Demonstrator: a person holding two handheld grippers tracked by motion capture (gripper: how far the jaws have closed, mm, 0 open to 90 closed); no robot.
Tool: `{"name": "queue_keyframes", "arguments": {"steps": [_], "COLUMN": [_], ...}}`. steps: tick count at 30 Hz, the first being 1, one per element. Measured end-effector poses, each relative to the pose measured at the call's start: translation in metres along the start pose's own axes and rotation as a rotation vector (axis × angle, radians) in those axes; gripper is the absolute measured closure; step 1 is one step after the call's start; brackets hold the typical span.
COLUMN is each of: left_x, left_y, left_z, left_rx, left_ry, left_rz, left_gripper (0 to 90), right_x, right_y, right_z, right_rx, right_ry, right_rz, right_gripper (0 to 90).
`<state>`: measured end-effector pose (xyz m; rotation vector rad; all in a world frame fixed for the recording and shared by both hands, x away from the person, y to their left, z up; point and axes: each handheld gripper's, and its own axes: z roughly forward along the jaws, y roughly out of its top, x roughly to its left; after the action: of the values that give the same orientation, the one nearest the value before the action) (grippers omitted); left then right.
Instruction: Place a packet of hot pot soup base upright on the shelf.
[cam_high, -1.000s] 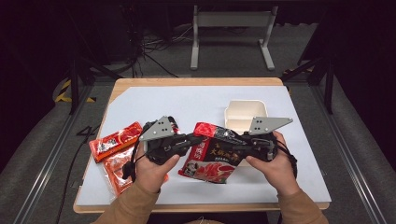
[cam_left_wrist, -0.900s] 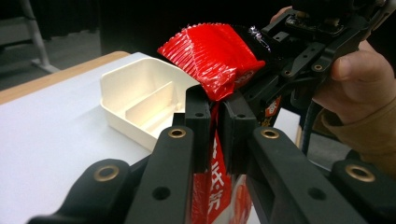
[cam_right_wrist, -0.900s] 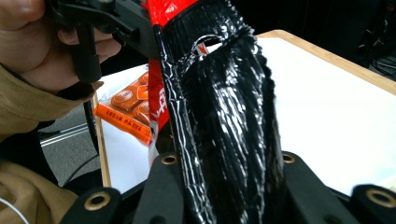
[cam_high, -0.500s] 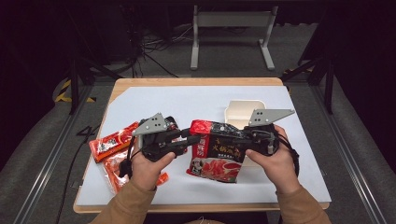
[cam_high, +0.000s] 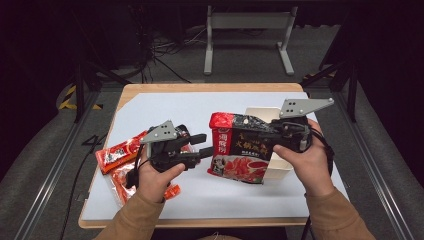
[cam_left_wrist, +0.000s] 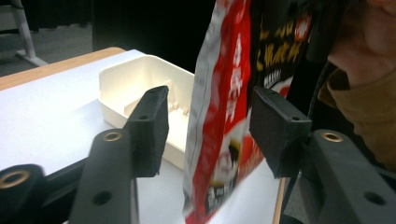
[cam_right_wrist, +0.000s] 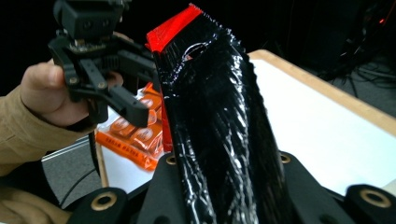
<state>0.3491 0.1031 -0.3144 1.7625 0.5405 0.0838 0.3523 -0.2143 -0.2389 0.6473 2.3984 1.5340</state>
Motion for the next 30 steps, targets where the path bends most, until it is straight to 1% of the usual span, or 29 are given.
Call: {"name": "queue_keyframes", "arguments": {"steps": [2,3,5,6,9,10,12,15,19,21,24,25,27,30], "left_x": [0.003,0.004,0.005,0.007,0.008,0.009,0.010,0.012,0.012,0.013,0.014,0.014,0.014,0.015], "left_y": [-0.001,-0.001,-0.002,-0.003,-0.003,-0.003,-0.004,-0.004,-0.005,-0.005,-0.005,-0.005,-0.005,-0.006], "left_z": [-0.002,-0.002,-0.003,-0.005,-0.006,-0.007,-0.008,-0.010,-0.011,-0.011,-0.011,-0.011,-0.011,-0.011], "left_rx": [0.007,0.006,0.007,0.011,0.013,0.013,0.013,0.012,0.017,0.020,0.019,0.019,0.022,0.026], "left_ry": [0.006,0.007,0.008,0.017,0.025,0.032,0.036,0.044,0.050,0.050,0.053,0.053,0.056,0.061], "left_rz": [0.003,-0.005,-0.004,0.000,-0.005,0.000,-0.005,-0.004,-0.012,-0.008,-0.016,-0.016,-0.014,-0.011], "left_gripper": [45.9,45.5,45.0,44.6,43.8,43.8,43.6,43.6,43.4,43.4,43.3,43.1,42.7,41.8], "right_x": [-0.002,-0.005,-0.007,-0.011,-0.014,-0.016,-0.022,-0.028,-0.038,-0.044,-0.052,-0.052,-0.058,-0.067], "right_y": [0.004,0.007,0.009,0.013,0.017,0.019,0.025,0.029,0.035,0.037,0.038,0.038,0.040,0.041], "right_z": [-0.003,-0.005,-0.007,-0.010,-0.012,-0.013,-0.016,-0.018,-0.020,-0.020,-0.020,-0.020,-0.021,-0.021], "right_rx": [-0.003,-0.004,-0.003,-0.008,-0.009,-0.011,-0.011,-0.012,-0.012,-0.013,-0.011,-0.011,-0.006,-0.007], "right_ry": [-0.001,-0.007,-0.012,-0.014,-0.025,-0.031,-0.054,-0.075,-0.094,-0.103,-0.119,-0.119,-0.129,-0.139], "right_rz": [-0.005,-0.009,-0.012,-0.021,-0.034,-0.042,-0.061,-0.075,-0.079,-0.077,-0.081,-0.081,-0.092,-0.093], "right_gripper": [78.1,78.1,78.1,78.1,78.2,78.2,78.2,78.1,78.0,78.0,77.9,77.9,77.8,77.7]}}
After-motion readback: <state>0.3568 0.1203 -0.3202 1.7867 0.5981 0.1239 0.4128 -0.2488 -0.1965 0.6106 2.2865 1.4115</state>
